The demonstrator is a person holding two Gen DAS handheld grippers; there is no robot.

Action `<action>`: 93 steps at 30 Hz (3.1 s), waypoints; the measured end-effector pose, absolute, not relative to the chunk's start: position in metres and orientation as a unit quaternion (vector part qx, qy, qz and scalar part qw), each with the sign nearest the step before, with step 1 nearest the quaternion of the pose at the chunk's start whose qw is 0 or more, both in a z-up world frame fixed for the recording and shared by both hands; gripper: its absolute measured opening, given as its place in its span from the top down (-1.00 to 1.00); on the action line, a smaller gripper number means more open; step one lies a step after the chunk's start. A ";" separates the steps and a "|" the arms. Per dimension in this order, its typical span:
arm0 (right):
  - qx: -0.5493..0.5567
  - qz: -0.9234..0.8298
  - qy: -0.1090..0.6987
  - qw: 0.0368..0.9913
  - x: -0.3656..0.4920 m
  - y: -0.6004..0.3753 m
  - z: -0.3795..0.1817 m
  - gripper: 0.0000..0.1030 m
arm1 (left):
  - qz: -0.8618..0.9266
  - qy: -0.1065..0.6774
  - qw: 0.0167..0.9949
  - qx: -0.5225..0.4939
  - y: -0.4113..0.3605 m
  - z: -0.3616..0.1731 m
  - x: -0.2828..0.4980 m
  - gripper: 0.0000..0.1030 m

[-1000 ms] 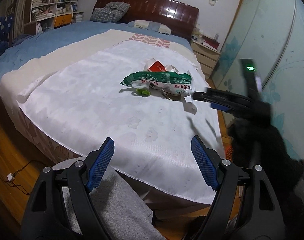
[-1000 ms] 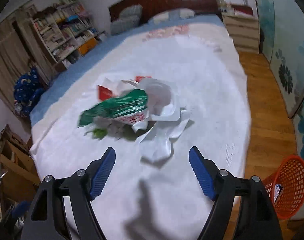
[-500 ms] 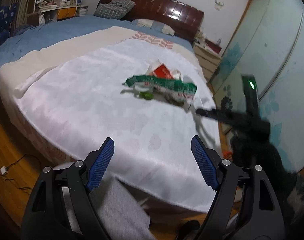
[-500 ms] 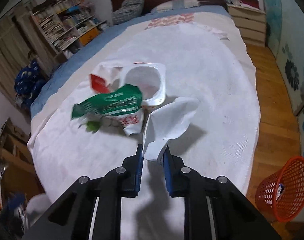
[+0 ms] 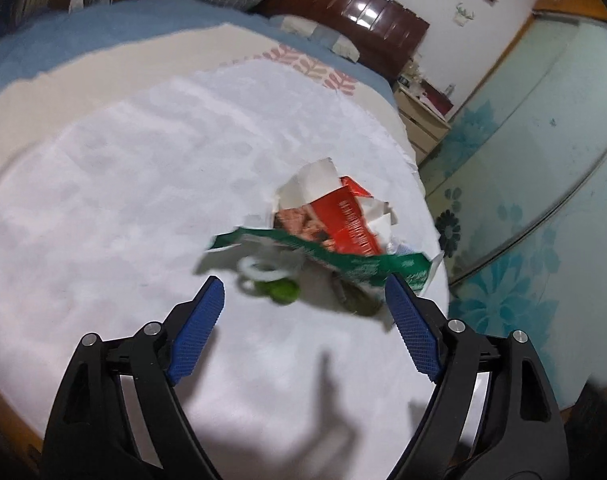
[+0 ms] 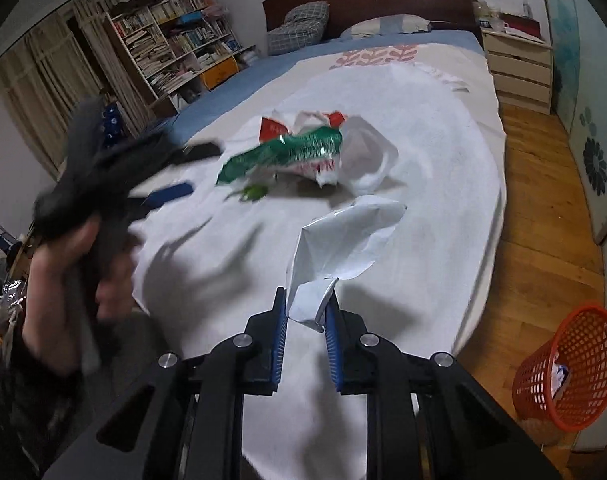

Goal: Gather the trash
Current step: 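Grasp the white plastic sheet with the right tool, then grasp the green snack bag with the left tool while the right tool carries the sheet to the basket, then move both tools back over the bed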

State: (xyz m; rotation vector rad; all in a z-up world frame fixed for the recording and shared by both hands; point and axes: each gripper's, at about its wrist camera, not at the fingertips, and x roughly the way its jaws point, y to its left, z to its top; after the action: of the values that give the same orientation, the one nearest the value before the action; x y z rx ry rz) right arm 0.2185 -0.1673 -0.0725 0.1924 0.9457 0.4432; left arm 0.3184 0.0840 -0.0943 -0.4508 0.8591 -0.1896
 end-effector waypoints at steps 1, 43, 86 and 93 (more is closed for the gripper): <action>0.092 0.206 0.452 0.863 0.211 -0.171 -0.075 0.62 | -0.094 0.419 0.876 -0.220 0.080 -0.097 0.324 -0.61; 0.091 -0.012 0.272 0.958 0.138 -0.453 0.059 0.62 | -0.209 0.258 0.938 -0.097 -0.116 0.085 0.221 0.94; 0.375 -0.048 0.407 0.831 0.172 -0.637 -0.156 -0.39 | -0.304 0.445 0.841 0.056 -0.314 -0.110 0.229 -0.37; 0.300 0.006 0.396 0.868 0.164 -0.554 -0.115 -0.39 | -0.209 0.387 0.898 0.021 -0.145 -0.039 0.183 -0.49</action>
State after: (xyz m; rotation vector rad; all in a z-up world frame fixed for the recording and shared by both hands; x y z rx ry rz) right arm 0.1639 -0.5540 -0.1148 0.6272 0.8298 0.0127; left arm 0.1827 -0.1447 -0.0395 0.0442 0.8017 -0.4321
